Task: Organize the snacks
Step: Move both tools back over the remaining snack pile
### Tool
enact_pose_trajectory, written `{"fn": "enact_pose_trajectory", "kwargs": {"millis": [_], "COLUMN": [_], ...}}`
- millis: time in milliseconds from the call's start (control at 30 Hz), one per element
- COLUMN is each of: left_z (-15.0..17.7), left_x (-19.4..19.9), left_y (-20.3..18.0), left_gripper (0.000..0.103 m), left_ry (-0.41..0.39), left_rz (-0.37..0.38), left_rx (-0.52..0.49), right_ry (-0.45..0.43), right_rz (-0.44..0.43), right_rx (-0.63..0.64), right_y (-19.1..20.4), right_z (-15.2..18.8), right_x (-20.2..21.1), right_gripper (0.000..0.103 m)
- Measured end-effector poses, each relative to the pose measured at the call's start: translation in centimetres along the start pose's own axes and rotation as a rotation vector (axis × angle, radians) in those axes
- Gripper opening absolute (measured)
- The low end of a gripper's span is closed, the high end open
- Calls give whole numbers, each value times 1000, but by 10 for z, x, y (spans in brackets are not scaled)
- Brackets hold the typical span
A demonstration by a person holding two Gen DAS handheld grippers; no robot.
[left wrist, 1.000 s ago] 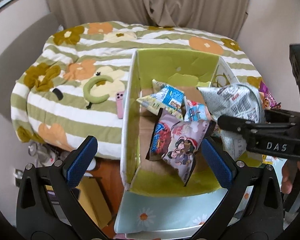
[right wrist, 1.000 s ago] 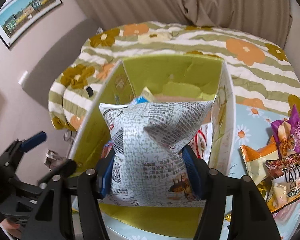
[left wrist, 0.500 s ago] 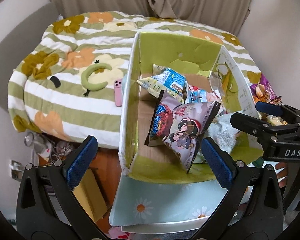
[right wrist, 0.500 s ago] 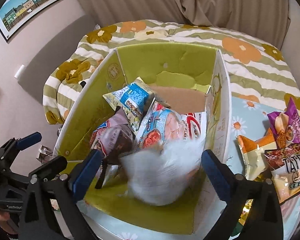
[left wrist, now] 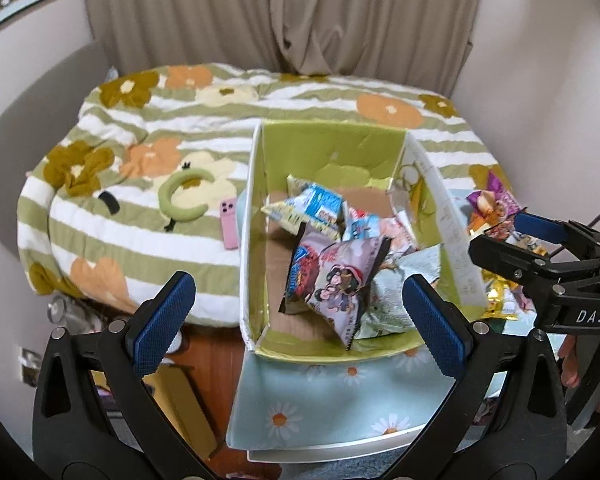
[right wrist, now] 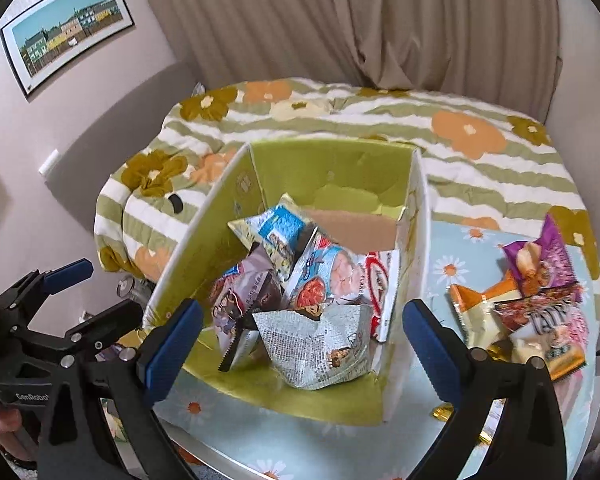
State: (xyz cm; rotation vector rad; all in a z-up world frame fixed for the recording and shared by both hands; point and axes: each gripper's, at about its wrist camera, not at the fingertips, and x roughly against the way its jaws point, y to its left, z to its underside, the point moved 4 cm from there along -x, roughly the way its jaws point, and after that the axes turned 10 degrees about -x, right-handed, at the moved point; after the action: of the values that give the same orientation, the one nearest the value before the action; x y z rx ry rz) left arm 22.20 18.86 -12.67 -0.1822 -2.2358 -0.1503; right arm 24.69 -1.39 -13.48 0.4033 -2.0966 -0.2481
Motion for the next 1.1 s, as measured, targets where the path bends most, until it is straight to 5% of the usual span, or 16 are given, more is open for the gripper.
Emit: {"fn": "enact_pose_trajectory", "kwargs": {"millis": [300, 600, 1100], "left_z": [-14, -26, -9], "left_x": [16, 20, -31], "left_y": [-32, -102, -259], "left_gripper": [103, 103, 103], "left_ry": [-48, -77, 25], "left_rz": [93, 149, 136], "left_rx": [-58, -95, 8], "right_ry": [-114, -215, -89], "right_rz": [100, 265, 116], "right_rx": [-70, -79, -5], "right_y": [-29, -105, -230], "right_z": [10, 6, -4], "right_x": [68, 129, 120], "right_gripper": [100, 100, 100]}}
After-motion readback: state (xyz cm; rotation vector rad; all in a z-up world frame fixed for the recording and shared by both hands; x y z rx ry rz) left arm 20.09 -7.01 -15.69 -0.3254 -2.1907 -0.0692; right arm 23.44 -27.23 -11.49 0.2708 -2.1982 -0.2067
